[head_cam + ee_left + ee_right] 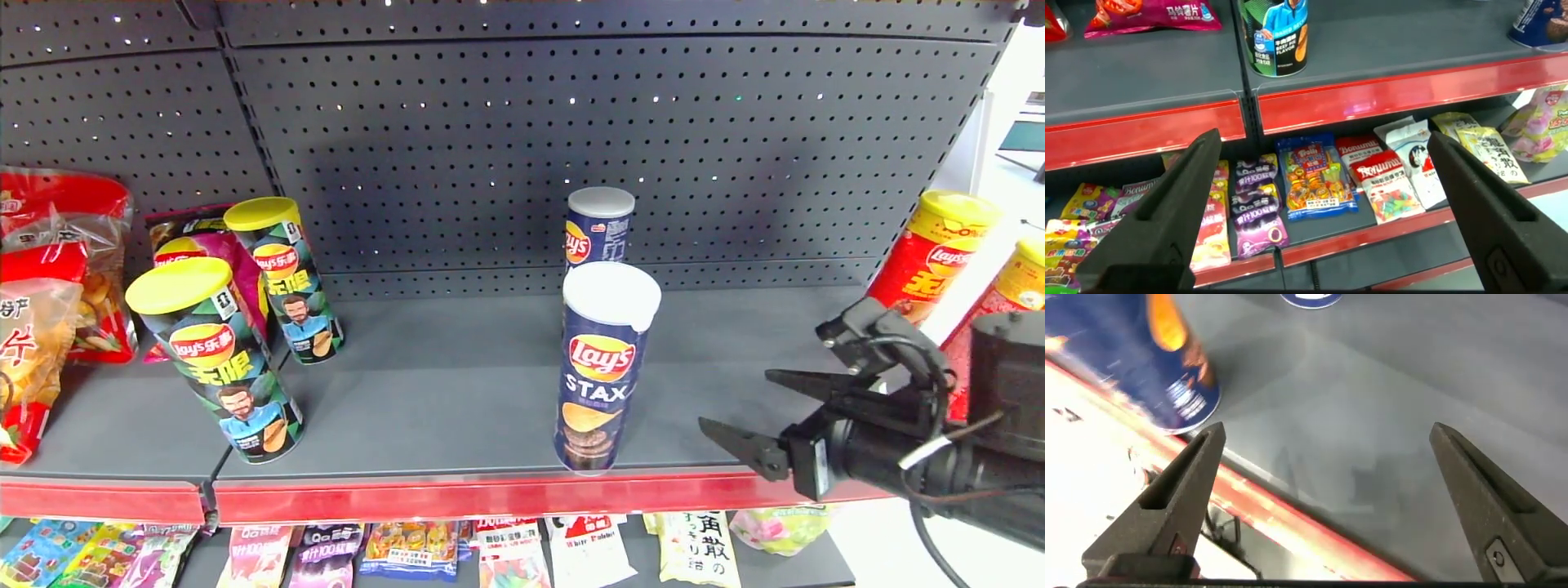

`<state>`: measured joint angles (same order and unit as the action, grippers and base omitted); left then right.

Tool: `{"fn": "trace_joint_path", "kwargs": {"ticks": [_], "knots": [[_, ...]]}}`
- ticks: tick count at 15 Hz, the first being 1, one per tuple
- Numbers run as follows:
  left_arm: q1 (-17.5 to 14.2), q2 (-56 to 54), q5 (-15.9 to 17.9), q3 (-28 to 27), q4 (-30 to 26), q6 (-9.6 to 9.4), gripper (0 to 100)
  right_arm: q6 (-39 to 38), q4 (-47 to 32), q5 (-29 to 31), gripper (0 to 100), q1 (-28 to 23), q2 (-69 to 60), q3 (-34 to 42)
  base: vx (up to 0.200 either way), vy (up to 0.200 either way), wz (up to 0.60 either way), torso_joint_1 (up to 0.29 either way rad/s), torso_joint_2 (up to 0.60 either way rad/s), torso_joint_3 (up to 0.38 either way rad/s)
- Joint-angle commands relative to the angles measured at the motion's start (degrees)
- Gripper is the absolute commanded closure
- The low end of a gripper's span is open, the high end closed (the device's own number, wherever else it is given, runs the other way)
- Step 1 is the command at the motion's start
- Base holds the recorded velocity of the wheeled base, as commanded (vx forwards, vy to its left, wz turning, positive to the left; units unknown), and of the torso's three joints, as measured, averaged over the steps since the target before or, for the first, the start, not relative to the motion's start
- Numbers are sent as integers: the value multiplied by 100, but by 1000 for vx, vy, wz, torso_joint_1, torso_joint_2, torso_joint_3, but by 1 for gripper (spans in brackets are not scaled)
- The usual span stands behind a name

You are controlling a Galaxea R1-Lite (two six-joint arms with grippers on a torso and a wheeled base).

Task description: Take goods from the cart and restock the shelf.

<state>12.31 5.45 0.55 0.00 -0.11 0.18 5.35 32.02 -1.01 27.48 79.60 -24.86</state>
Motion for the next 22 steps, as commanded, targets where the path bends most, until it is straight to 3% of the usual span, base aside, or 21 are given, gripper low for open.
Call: {"fn": "trace_joint_path", "kwargs": {"ticks": [1, 4, 7, 10, 11, 15, 18, 21, 22], "knots": [[-1, 9, 7, 0, -7, -1, 0, -52, 32, 5, 0, 12, -1509, 649, 0, 0, 0, 0, 0, 0], [-1, 0, 7, 0, 2, -1, 0, -25, 6, 48, 0, -6, -2766, 1396, 0, 0, 0, 0, 0, 0], [-1, 9, 7, 0, 2, -1, 0, -8, -241, 541, 0, -252, -4260, 1914, 0, 0, 0, 0, 0, 0], [-1, 0, 7, 0, 2, -1, 0, 106, -1594, 611, 0, -928, -5579, 1624, 0, 0, 0, 0, 0, 0], [-1, 9, 7, 0, 2, -1, 0, 133, -2376, 585, 0, -1166, -6062, 1466, 0, 0, 0, 0, 0, 0], [-1, 9, 15, 0, -7, -18, 0, 142, -3528, 637, 0, -1095, -7741, 1906, 0, 0, 0, 0, 0, 0], [-1, 0, 33, 0, 2, -18, 0, 54, -3580, 1279, 0, -1008, -7960, 2152, 0, 0, 0, 0, 0, 0], [-1, 0, 51, 0, 2, -9, 0, 80, -3598, 1525, 0, -1122, -7688, 2125, 0, 0, 0, 0, 0, 0], [-1, 0, 51, 0, -7, -18, 0, 159, -3607, 1982, 0, -1122, -7679, 2117, 0, 0, 0, 0, 0, 0]]}}
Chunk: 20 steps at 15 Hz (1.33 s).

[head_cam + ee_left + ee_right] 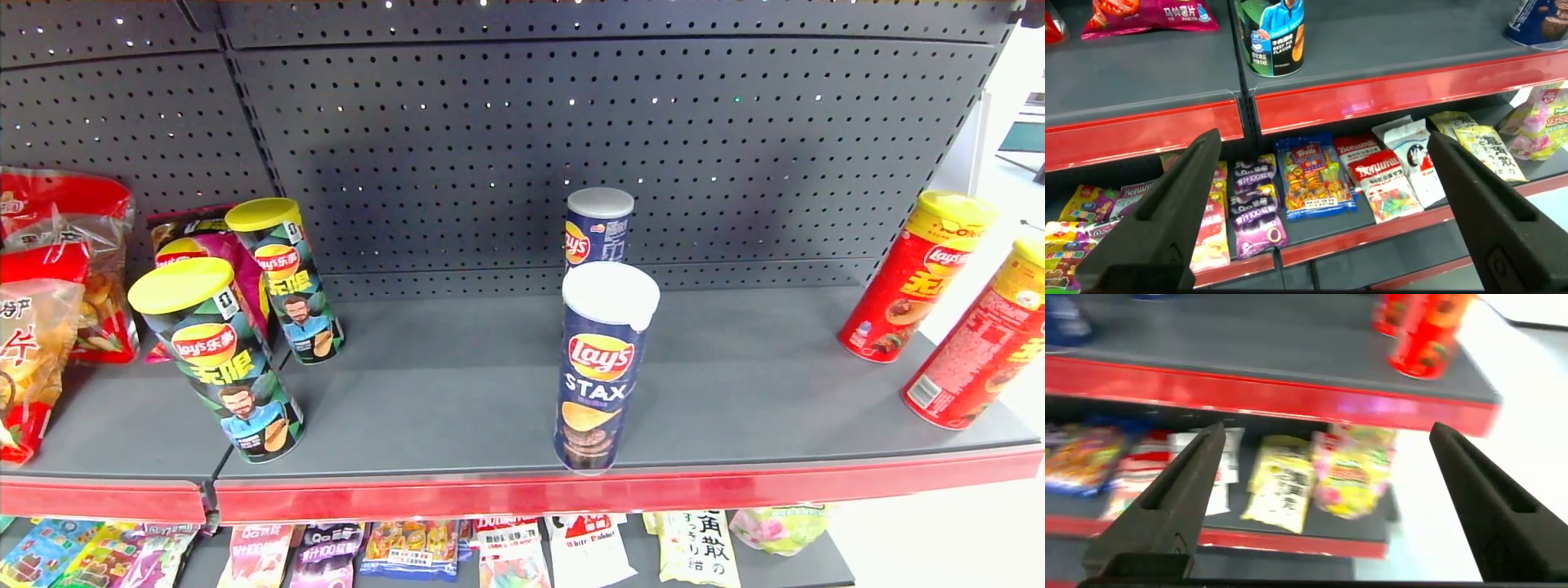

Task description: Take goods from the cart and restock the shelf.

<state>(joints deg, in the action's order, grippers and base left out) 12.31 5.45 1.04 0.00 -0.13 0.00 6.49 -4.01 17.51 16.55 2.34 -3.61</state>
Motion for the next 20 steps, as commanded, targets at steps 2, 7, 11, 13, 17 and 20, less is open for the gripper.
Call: {"fn": "trace_joint_path", "kwargs": {"ticks": [2, 7, 11, 13, 17, 20], "knots": [[-1, 9, 2, 0, -4, 0, 0, 99, -3, 763, 0, -56, 161, -8, 0, 0, 0, 0, 0, 0], [-1, 9, 2, 0, -4, 0, 0, 99, 14, 1317, 0, -1462, 1594, -131, 0, 0, 0, 0, 0, 0], [-1, 0, 2, 0, -4, 0, 0, 81, 111, -1364, 0, -1251, 249, 80, 0, 0, 0, 0, 0, 0], [-1, 0, 2, 0, 5, 9, 0, -367, 577, -2339, 0, -1278, 284, 361, 0, 0, 0, 0, 0, 0], [-1, 0, 2, 0, 5, 18, 0, -649, 383, -1812, 0, -1278, 293, 361, 0, 0, 0, 0, 0, 0], [-1, 0, 2, 0, 5, 18, 0, -657, 383, -1803, 0, -1278, 293, 361, 0, 0, 0, 0, 0, 0]]}}
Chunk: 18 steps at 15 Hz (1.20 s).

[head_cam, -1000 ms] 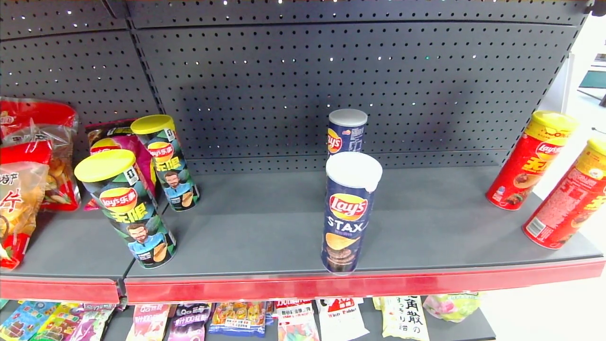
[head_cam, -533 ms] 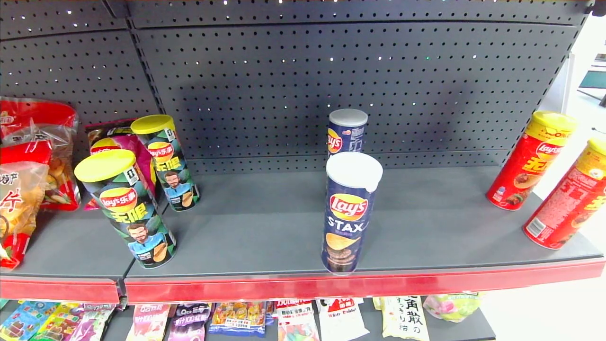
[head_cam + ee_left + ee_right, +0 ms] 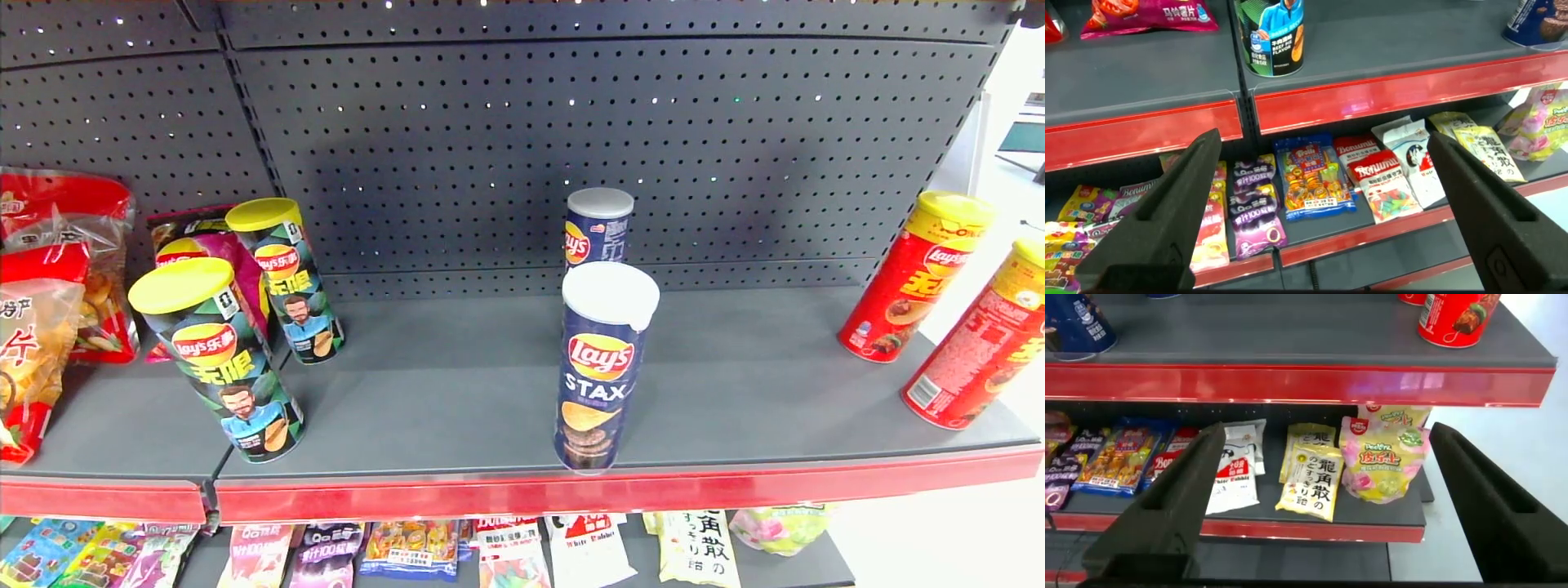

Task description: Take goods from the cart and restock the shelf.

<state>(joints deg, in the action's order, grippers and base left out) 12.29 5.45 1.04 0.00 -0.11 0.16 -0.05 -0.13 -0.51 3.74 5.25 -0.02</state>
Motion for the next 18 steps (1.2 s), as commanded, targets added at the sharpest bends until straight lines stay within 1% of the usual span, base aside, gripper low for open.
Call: {"fn": "trace_joint_path", "kwargs": {"ticks": [1, 4, 5, 8, 10, 12, 13, 15, 16, 17, 18], "knots": [[2, 0, 2, 0, 2, 2, 0, 5, -4, -10, 0, 4, 2, 2, 0, 0, 0, 0, 0, 0], [2, 0, 2, 0, 2, 2, 0, 14, -4, -2, 0, 4, 2, 2, 0, 0, 0, 0, 0, 0], [2, 0, 2, 0, 2, 2, 0, 102, 5, -177, 0, 4, -7, 2, 0, 0, 0, 0, 0, 0], [2, 0, 2, 0, 2, 2, 0, 40, -4, -379, 0, 12, 2, 2, 0, 0, 0, 0, 0, 0], [2, 0, 2, 0, 2, 2, 0, 40, 5, -388, 0, 4, -7, 2, 0, 0, 0, 0, 0, 0], [2, 0, 2, 0, -7, 2, 0, 172, 13, -169, 0, -5, 2, -6, 0, 0, 0, 0, 0, 0], [2, 0, 2, 0, 2, 2, 0, 207, 13, -142, 0, -93, -7, -6, 0, 0, 0, 0, 0, 0], [2, 0, 2, 0, 2, 2, 0, 181, 13, -142, 0, -638, -104, -6, 0, 0, 0, 0, 0, 0], [2, 0, 2, 0, -7, 2, 0, 172, 13, -169, 0, -568, -130, 2, 0, 0, 0, 0, 0, 0], [2, 0, 2, 0, 2, 2, 0, 102, 5, -212, 0, -348, -402, 2, 0, 0, 0, 0, 0, 0], [2, 0, 2, 0, -7, 2, 0, 58, 5, -221, 0, -313, -420, 2, 0, 0, 0, 0, 0, 0]]}}
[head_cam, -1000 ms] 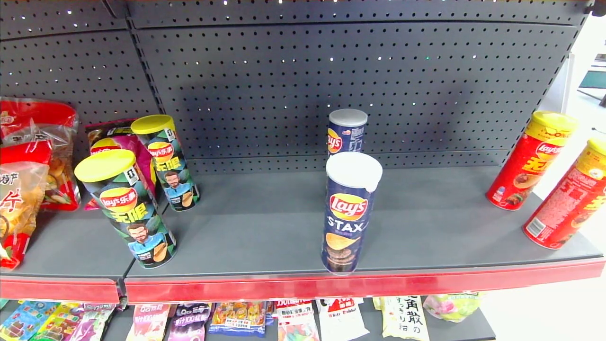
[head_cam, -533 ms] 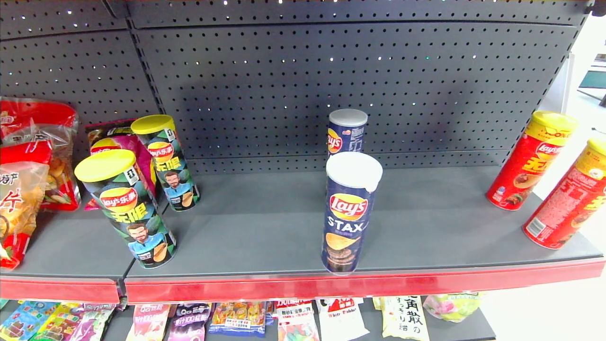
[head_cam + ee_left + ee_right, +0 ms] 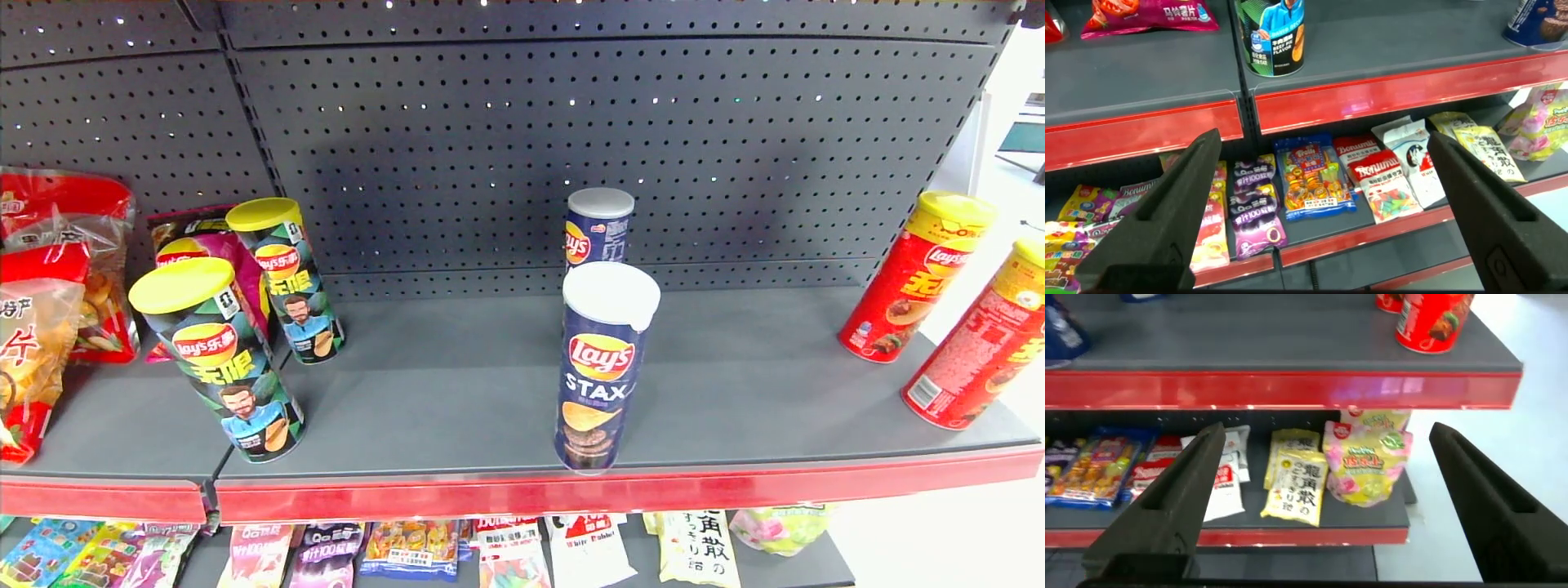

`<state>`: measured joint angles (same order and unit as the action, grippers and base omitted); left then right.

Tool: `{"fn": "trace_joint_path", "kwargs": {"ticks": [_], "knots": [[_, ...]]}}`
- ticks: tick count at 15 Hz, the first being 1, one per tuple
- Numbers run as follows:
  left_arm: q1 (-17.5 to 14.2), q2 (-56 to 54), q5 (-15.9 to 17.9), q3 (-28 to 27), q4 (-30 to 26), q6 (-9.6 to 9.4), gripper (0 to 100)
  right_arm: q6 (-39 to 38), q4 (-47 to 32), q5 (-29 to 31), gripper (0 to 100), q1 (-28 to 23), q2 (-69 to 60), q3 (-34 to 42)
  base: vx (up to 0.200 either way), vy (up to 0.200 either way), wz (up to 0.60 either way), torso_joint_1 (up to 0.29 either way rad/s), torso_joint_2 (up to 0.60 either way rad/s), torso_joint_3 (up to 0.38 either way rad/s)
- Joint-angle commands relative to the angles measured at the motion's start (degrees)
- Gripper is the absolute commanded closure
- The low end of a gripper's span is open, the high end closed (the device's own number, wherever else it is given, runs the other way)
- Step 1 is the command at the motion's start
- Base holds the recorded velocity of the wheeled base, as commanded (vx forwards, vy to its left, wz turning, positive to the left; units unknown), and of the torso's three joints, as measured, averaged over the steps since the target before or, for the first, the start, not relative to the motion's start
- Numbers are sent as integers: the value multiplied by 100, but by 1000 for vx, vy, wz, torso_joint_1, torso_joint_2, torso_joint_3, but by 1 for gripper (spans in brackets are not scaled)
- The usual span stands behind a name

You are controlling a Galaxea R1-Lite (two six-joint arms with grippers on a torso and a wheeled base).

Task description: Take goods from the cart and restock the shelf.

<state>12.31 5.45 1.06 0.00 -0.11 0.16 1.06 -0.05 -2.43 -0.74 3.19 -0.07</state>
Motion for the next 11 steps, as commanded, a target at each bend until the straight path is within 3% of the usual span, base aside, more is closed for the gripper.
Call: {"fn": "trace_joint_path", "kwargs": {"ticks": [1, 11], "knots": [[-1, 0, -1, 0, 2, 2, 0, -53, -4, -30, 0, 92, -249, 7, 0, 0, 0, 0, 0, 0], [-1, 0, -1, 0, 2, 2, 0, -106, -13, 207, 0, 83, -311, 7, 0, 0, 0, 0, 0, 0]]}}
